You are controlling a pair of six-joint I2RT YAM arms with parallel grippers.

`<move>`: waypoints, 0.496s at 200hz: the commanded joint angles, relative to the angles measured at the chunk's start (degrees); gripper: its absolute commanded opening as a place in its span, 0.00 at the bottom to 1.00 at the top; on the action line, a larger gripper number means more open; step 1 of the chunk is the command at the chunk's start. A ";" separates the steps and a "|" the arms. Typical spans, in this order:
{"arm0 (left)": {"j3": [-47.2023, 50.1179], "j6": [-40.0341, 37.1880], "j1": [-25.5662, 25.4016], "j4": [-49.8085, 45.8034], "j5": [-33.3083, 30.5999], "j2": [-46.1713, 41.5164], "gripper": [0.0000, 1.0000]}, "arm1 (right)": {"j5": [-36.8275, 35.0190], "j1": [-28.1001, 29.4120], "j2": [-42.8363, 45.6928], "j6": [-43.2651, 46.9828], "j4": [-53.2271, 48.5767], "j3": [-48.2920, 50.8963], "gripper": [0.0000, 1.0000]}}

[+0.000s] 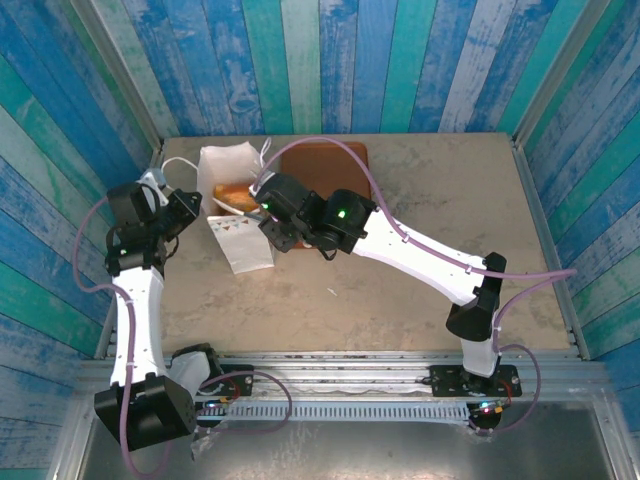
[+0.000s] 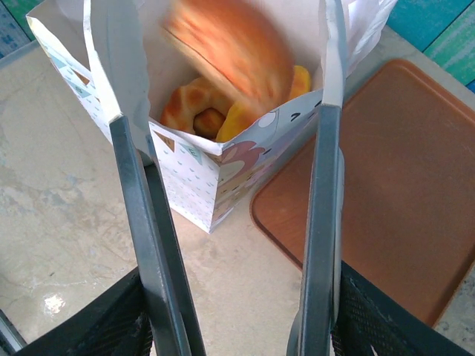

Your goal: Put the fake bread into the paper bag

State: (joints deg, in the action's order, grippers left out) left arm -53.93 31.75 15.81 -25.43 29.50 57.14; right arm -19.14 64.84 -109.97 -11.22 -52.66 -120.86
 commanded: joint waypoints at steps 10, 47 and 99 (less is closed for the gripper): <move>-0.30 -0.64 0.18 -1.11 -0.04 -1.20 0.11 | -0.74 -0.24 1.92 -0.86 0.41 0.26 0.61; -0.31 -0.09 0.17 -0.90 0.39 -1.42 0.14 | -1.26 -0.24 3.74 -1.10 0.55 0.70 0.61; -1.45 1.54 0.18 0.32 4.40 -0.89 0.21 | -1.14 -0.24 8.64 -1.70 2.32 1.77 0.60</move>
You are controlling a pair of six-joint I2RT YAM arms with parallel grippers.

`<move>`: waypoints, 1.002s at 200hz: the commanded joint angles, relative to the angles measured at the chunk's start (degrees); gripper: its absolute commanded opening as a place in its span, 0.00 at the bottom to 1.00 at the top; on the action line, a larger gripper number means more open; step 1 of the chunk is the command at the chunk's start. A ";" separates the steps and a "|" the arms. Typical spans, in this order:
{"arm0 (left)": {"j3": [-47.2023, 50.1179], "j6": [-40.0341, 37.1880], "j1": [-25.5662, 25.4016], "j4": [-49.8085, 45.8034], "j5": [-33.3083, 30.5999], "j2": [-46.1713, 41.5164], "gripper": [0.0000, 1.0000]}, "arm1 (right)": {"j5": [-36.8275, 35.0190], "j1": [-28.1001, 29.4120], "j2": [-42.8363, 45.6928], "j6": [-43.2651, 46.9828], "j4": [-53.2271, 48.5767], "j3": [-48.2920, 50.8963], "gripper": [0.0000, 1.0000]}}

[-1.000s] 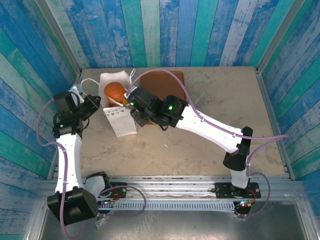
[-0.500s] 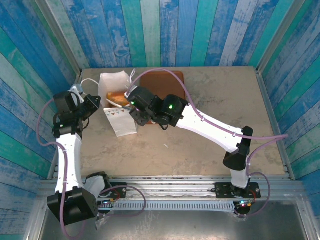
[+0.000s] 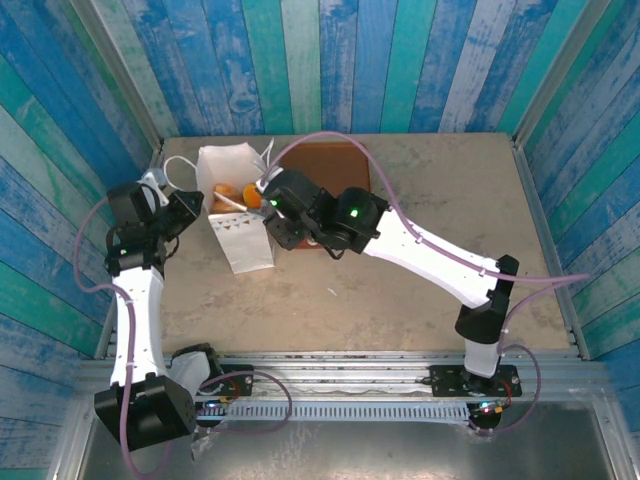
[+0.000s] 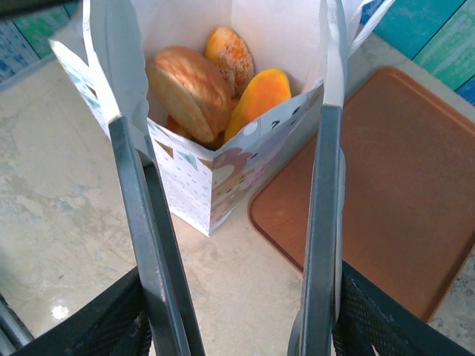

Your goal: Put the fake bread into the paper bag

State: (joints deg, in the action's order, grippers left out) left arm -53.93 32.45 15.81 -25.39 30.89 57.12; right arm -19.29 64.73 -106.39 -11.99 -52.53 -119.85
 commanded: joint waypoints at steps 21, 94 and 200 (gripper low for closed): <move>-2.69 0.85 0.18 -0.76 3.30 -1.41 0.32 | -1.22 -0.13 8.12 -1.33 3.34 2.50 0.60; -8.00 0.44 0.17 -6.79 -1.32 -6.27 0.93 | -8.66 -0.34 22.72 -0.94 6.52 13.83 0.60; -6.89 3.50 0.13 -9.70 -1.44 -10.89 0.94 | -3.76 -15.27 38.39 -7.48 5.96 42.99 0.60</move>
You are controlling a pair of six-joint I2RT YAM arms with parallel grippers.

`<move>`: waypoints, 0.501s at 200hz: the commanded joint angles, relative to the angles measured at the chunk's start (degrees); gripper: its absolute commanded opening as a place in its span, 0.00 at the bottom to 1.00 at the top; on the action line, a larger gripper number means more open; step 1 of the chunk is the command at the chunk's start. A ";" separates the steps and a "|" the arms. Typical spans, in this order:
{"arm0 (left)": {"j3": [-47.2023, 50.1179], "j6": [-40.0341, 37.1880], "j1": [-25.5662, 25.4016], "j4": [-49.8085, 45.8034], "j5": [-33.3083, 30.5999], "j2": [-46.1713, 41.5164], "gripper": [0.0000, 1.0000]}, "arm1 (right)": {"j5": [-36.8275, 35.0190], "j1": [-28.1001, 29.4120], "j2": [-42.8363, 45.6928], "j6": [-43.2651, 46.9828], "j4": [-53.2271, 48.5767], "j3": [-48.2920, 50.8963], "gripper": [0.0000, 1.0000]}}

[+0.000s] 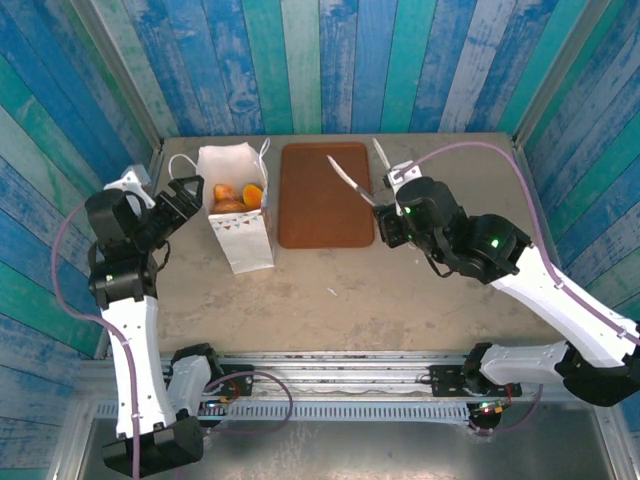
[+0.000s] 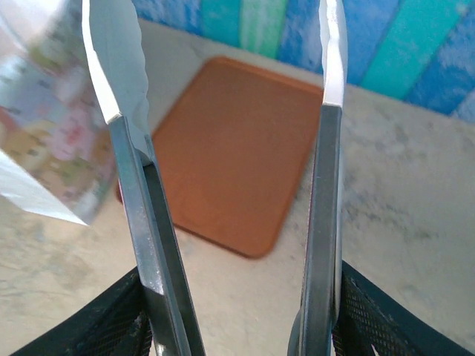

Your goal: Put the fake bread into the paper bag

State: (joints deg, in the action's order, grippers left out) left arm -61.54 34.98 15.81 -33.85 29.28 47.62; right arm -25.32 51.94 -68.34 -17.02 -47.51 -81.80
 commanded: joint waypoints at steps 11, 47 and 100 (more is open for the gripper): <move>0.81 0.86 0.16 -1.59 0.10 -1.47 0.94 | 3.50 -3.76 -0.40 -2.58 1.93 7.56 0.60; 1.67 0.55 0.17 -1.79 -0.27 -1.74 0.94 | 6.77 -5.66 -5.66 -2.59 7.04 11.75 0.60; 1.00 -1.47 0.17 -3.02 -1.59 -0.86 0.94 | 10.20 -6.62 -19.65 -2.34 9.82 8.77 0.60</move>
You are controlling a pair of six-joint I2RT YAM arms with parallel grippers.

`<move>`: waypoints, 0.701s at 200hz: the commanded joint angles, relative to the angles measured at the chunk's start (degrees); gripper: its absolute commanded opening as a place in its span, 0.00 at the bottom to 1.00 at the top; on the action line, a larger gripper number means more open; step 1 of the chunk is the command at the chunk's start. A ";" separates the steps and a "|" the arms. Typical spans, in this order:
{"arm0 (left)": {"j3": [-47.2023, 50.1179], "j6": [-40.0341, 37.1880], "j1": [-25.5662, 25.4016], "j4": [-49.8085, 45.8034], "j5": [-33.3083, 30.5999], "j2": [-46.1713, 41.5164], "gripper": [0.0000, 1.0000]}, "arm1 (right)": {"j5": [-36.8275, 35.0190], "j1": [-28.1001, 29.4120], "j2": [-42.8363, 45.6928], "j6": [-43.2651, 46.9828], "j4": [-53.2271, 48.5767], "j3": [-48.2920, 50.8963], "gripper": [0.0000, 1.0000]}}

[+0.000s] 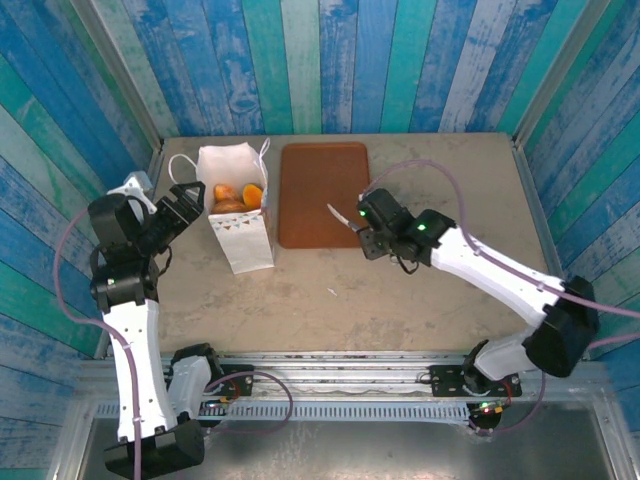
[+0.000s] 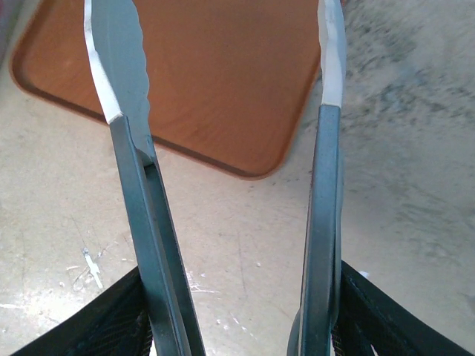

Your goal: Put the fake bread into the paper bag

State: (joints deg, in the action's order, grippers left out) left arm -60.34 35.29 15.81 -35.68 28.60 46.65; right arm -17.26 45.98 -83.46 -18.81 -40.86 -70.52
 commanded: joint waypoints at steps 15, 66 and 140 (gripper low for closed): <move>-0.78 -1.94 0.15 -1.22 -0.37 0.41 0.94 | 2.50 -1.01 -8.34 -1.21 3.30 -3.99 0.60; -3.37 -3.00 0.09 -1.56 -1.00 2.11 0.94 | 5.00 -3.31 -18.21 1.11 3.72 -10.70 0.60; -3.97 -3.62 0.09 -0.69 -2.12 3.43 0.94 | 7.89 -4.72 -26.57 1.80 4.73 -12.29 0.61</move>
State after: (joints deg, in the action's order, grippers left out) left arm -63.05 32.80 15.81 -36.60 27.29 49.74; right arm -10.22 41.52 -109.06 -17.06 -36.53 -83.24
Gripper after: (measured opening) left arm 0.941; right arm 0.606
